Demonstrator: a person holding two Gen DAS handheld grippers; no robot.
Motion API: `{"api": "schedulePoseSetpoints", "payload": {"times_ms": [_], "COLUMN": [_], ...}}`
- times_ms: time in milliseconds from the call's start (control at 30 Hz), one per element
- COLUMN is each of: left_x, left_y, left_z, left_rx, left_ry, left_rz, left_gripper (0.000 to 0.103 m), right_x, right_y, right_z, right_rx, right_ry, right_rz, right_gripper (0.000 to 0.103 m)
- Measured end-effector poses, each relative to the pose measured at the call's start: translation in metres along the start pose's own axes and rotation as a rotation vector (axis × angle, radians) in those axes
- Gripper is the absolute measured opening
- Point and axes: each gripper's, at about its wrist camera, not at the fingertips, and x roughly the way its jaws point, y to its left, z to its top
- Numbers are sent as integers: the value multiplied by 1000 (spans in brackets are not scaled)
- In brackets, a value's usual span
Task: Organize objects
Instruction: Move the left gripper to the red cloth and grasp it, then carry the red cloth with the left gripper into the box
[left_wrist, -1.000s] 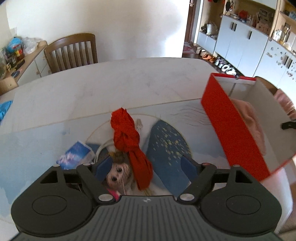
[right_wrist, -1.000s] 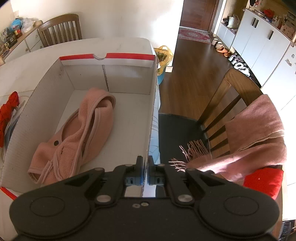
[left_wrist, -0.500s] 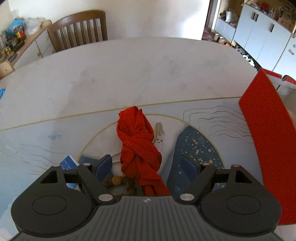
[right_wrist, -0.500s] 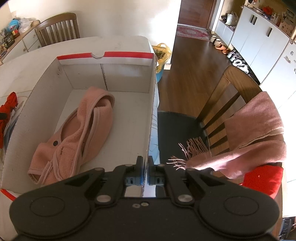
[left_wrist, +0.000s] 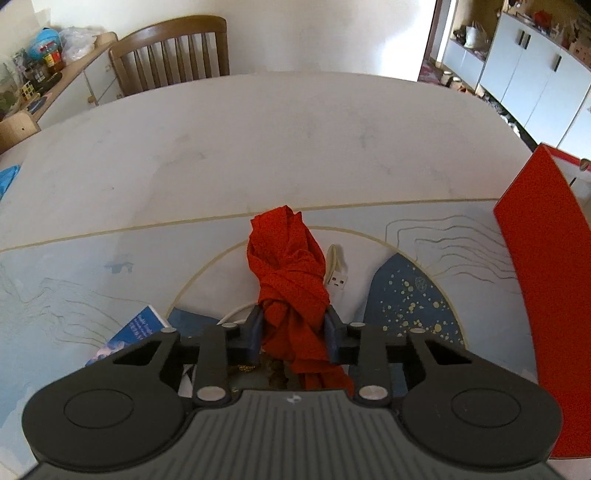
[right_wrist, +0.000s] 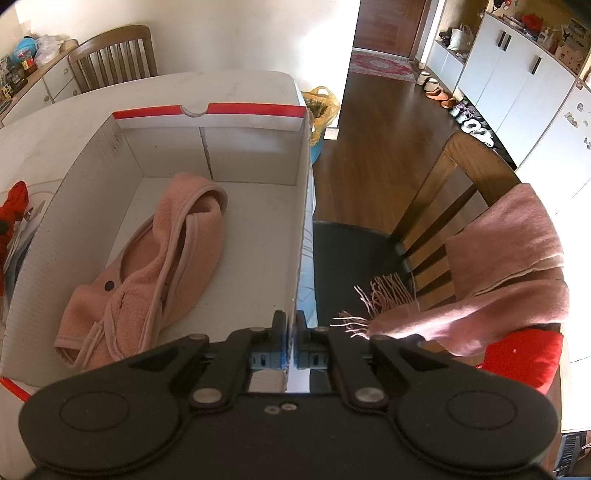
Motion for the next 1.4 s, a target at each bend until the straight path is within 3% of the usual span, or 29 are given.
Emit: {"api": "schedulePoseSetpoints", "payload": {"times_ms": [167,367,800,1067,1400], "left_x": [-22,-69,-141,-132,-85], "left_y": [1,-11,-99,-177,-254], "left_z": [2,7,28,37,31], "left_rx": [-12,29,188,318,438], "left_ry": [-21,-68,-150,-142,-94], "left_rz": [-15,-83,-274,-312,-215], "left_gripper": [27,27,27,27,27], "right_x": [-1,-2,-3,-3,-3], "right_y": [-1,-2,-4,-4,-3], "right_z": [-1,-1,-3,-3,-4], "right_rx": [2,10,12,13,0], "right_ry": [-4,-7,-15,-16,-15], "right_rz": [5,9,19,25,27], "right_gripper": [3,3,3,3,3]}}
